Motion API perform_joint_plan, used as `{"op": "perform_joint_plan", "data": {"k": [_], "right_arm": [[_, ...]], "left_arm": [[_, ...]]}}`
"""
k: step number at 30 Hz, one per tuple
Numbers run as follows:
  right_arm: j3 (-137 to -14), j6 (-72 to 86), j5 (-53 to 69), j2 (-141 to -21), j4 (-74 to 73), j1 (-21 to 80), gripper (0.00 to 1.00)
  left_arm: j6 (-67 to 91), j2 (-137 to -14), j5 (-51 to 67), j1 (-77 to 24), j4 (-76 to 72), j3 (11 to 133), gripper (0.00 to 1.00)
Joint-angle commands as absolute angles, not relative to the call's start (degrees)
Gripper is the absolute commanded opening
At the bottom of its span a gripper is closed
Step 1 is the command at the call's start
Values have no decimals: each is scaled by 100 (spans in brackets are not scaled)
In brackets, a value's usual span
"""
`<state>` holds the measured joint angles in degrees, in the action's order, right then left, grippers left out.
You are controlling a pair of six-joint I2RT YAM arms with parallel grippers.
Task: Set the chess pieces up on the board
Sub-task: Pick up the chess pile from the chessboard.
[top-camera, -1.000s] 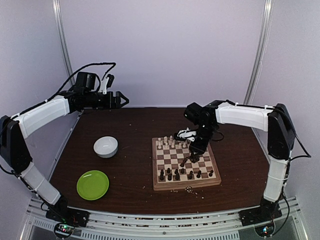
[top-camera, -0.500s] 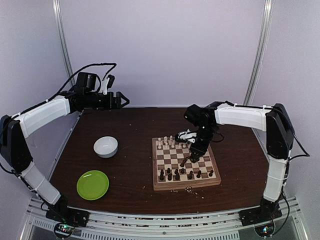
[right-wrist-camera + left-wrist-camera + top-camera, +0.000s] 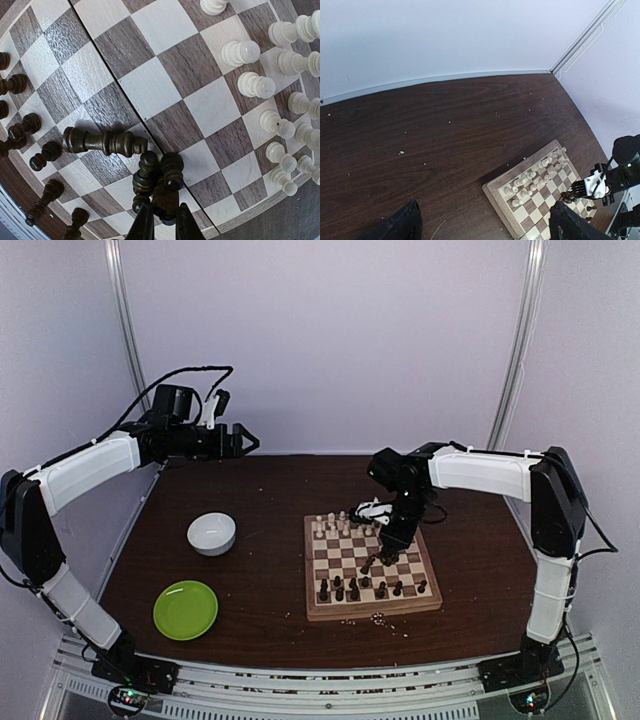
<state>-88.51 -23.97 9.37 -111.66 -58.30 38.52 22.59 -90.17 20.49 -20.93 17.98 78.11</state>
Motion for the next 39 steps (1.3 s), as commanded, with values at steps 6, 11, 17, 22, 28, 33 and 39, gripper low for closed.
{"op": "perform_joint_plan", "data": {"k": [6,11,17,22,28,33,39], "right_arm": [[-8868,-2366,798,-11325,-5738,3800,21],[-8903,-2329,724,-11362,-5733,3784,23],[-8913,-2347,776,-11382,-5758,3754,26],[-8919,-2321,899,-11337,-5777,3735,14],[-8881,-2312,993,-11046,-5872,3731,6],[-8870,-2294,1107,-10797,-6004,3735,5],[-8829,-2282,1132,-10646,-6050,3735,5]], "left_arm": [[2329,-9130,2171,-2033,1519,7796,90],[2338,-9148,2187,-2035,1506,7796,90],[2338,-9158,2197,-2038,1511,7796,90],[2345,-9171,2197,-2032,1507,7796,90],[2347,-9176,2221,-2033,1505,7796,90],[2356,-9176,2227,-2034,1498,7796,90],[2367,-9185,2239,-2039,1494,7788,90]]}}
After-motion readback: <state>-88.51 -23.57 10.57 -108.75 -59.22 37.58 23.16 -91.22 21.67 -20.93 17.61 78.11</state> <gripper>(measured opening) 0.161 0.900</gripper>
